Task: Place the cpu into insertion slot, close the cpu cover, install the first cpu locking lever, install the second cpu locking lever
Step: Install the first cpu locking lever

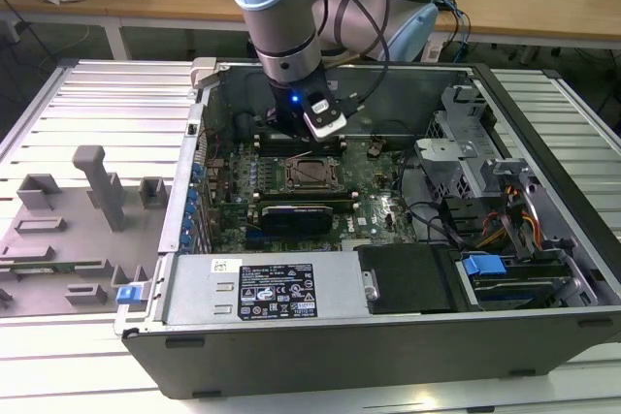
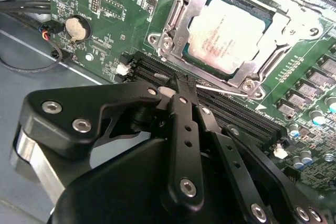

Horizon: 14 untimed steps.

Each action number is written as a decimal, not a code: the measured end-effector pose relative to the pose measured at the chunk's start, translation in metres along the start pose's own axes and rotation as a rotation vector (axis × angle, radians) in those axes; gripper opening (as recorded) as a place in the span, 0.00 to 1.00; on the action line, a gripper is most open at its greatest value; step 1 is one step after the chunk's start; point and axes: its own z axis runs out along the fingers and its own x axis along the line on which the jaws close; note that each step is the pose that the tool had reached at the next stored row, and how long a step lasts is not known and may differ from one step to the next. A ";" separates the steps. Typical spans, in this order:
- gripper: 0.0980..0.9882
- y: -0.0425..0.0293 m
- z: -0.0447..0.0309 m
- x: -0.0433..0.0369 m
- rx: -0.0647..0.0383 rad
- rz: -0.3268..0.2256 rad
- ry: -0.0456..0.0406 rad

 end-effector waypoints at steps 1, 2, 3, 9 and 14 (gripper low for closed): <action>0.01 0.0007 0.0002 0.0001 0.001 0.003 -0.0006; 0.01 0.0012 0.0004 0.0003 0.002 0.006 -0.0015; 0.01 0.0017 0.0006 0.0004 0.003 0.011 -0.0025; 0.01 0.0039 0.0025 0.0011 0.012 0.048 -0.0113; 0.01 0.0058 0.0054 0.0021 0.019 0.065 -0.0156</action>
